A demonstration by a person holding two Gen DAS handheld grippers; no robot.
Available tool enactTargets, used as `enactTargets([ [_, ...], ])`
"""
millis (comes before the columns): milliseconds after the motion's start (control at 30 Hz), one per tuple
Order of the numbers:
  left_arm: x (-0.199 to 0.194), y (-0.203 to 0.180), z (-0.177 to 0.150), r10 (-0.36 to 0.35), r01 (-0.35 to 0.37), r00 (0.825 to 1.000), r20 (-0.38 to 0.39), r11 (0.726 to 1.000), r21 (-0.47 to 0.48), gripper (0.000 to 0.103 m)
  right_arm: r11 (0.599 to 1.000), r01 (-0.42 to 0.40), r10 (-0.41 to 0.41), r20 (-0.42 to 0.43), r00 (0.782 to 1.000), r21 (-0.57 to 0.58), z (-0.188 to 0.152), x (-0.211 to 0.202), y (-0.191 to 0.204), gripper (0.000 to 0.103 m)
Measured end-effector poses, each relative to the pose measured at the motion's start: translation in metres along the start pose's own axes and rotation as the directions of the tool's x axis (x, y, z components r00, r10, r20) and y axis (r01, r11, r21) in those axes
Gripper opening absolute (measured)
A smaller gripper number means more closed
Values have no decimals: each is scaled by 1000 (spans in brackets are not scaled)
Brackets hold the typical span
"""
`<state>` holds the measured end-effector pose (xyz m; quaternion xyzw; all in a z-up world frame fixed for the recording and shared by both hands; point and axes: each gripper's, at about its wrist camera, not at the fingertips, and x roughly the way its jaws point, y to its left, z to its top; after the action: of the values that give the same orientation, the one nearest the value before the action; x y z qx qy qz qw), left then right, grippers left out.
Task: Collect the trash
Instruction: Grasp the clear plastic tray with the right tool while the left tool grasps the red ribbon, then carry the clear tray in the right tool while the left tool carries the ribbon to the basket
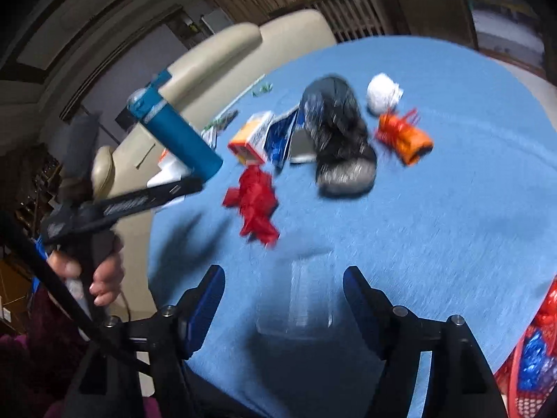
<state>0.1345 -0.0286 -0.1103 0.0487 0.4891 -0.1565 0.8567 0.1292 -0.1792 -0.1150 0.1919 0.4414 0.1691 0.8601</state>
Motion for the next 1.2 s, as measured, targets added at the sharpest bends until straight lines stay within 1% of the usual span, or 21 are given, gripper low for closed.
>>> enactTargets([
  [67, 15, -14, 4, 24, -23, 999, -29, 999, 36, 68, 999, 16, -17, -22, 1000, -46, -8, 8, 13, 74],
  [133, 22, -24, 4, 18, -16, 999, -29, 998, 62, 68, 992, 56, -59, -25, 998, -112, -12, 19, 28, 74],
  [200, 29, -30, 5, 38, -35, 999, -35, 996, 82, 68, 983, 101, -107, -29, 994, -153, -16, 29, 33, 73],
  [267, 37, -36, 4, 47, -43, 998, -39, 994, 103, 68, 978, 116, -126, -48, 991, -173, -19, 40, 33, 54],
  [300, 41, -40, 4, 53, -48, 998, -44, 992, 120, 68, 975, 128, -141, -65, 988, -180, -21, 45, 32, 39],
  [367, 46, -46, 2, 52, -45, 998, -45, 987, 152, 60, 975, 140, -155, -75, 985, -175, -25, 48, 27, 34],
  [400, 47, -50, 2, 45, -37, 998, -47, 985, 167, 46, 976, 138, -152, -74, 986, -166, -27, 46, 24, 28],
  [433, 48, -55, 0, 41, -31, 998, -53, 981, 190, 39, 978, 140, -151, -66, 986, -153, -28, 42, 20, 26],
  [467, 47, -58, -1, 53, -43, 998, -44, 978, 203, 38, 979, 143, -152, -56, 987, -145, -28, 38, 16, 26],
  [533, 45, -64, -3, 65, -58, 998, -23, 971, 234, 33, 982, 145, -150, -34, 988, -120, -28, 28, 7, 25],
  [600, 40, -69, -5, 75, -72, 997, -4, 966, 247, 31, 988, 130, -132, -14, 991, -80, -29, 18, -5, 25],
  [700, 27, -77, -8, 91, -97, 995, 33, 962, 255, 30, 992, 122, -121, 24, 992, -32, -27, -1, -19, 25],
  [800, 4, -92, -10, 122, -146, 987, 101, 946, 289, 30, 994, 107, -108, 72, 992, 14, -24, -19, -33, 25],
  [967, -30, -119, -8, 124, -176, 977, 174, 929, 325, 30, 992, 109, -119, 153, 981, 69, -15, -47, -51, 25],
  [1200, -57, -148, -6, 108, -187, 969, 221, 908, 374, 30, 988, 110, -133, 240, 962, 108, -9, -80, -61, 25],
])
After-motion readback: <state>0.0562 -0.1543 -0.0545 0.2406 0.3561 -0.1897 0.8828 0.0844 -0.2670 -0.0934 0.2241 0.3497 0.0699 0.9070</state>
